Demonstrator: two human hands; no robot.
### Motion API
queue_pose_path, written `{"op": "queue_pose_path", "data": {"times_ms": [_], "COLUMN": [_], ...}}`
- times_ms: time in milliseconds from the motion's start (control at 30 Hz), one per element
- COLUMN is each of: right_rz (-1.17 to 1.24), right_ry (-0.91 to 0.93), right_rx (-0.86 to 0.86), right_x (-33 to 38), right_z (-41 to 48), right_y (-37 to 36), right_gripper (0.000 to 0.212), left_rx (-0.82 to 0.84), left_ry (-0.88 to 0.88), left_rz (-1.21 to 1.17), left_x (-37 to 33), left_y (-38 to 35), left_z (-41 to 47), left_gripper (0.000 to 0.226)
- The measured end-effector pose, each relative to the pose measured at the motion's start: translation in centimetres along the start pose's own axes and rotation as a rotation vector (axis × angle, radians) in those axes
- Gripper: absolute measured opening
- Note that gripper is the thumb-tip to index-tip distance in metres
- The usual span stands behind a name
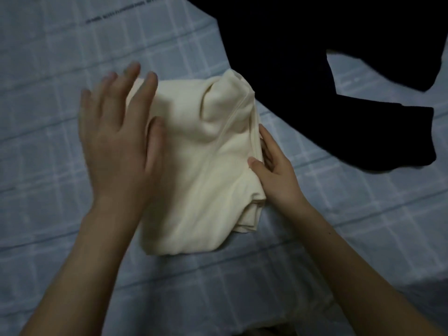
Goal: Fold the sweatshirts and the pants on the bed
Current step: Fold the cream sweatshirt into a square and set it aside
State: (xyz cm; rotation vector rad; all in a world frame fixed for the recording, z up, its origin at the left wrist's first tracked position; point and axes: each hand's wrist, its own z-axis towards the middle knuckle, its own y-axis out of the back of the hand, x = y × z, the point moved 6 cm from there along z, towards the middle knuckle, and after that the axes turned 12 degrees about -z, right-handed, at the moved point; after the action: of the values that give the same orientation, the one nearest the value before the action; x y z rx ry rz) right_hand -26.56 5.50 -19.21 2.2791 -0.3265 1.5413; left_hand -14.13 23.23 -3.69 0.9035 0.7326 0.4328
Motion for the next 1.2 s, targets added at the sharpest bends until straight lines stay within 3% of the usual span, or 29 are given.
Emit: {"op": "queue_pose_path", "data": {"times_ms": [67,167,267,333,467,567,700,800,900,967,1033,1133,1200], "right_rz": [-0.002,-0.079,-0.491,-0.659,-0.905,-0.767,-0.654,-0.286,-0.129,-0.146,-0.358,-0.733,-0.883], "right_ry": [-0.014,0.001,0.33,0.495,0.37,0.173,0.237,0.122,-0.119,-0.22,-0.132,0.235,0.309], "right_rx": [-0.004,-0.154,-0.357,-0.328,-0.253,-0.276,-0.427,-0.412,-0.344,-0.321,-0.394,-0.552,-0.454], "right_x": [0.5,2.3,7.7,10.9,12.2,10.5,11.1,9.7,6.6,6.0,7.6,12.6,12.6], "right_z": [-0.1,-0.6,-1.0,-0.5,3.7,5.8,5.9,6.4,6.7,6.9,6.9,5.0,4.3], "right_y": [0.1,1.3,1.2,-1.6,-5.1,-3.7,-1.8,1.2,1.3,0.4,-0.1,-3.5,-6.9], "right_gripper": [0.065,0.059,0.057,0.056,0.059,0.053,0.025,0.008,0.013,0.019,0.024,0.048,0.05], "left_rx": [0.193,0.367,0.363,0.332,0.282,0.269,0.22,0.131,0.095,0.09,0.094,0.116,0.126], "left_ry": [0.156,0.155,0.161,0.143,0.125,0.157,0.179,0.167,0.181,0.207,0.208,0.197,0.199], "left_rz": [0.125,0.312,0.36,0.348,0.329,0.321,0.267,0.111,-0.065,-0.048,0.016,0.054,0.064], "left_x": [1.7,2.3,3.6,3.7,3.9,5.3,5.9,6.4,7.3,7.4,7.0,6.7,6.9], "left_y": [-3.6,-9.0,-10.7,-10.8,-10.9,-10.9,-10.4,-9.5,-9.2,-9.4,-9.6,-9.7,-9.6], "left_z": [0.4,-0.2,-0.2,-0.4,-0.7,-0.9,-0.8,-0.6,-0.3,-0.3,-0.4,-0.4,-0.4], "left_gripper": [0.053,0.055,0.054,0.054,0.053,0.055,0.056,0.057,0.051,0.047,0.046,0.047,0.048]}}
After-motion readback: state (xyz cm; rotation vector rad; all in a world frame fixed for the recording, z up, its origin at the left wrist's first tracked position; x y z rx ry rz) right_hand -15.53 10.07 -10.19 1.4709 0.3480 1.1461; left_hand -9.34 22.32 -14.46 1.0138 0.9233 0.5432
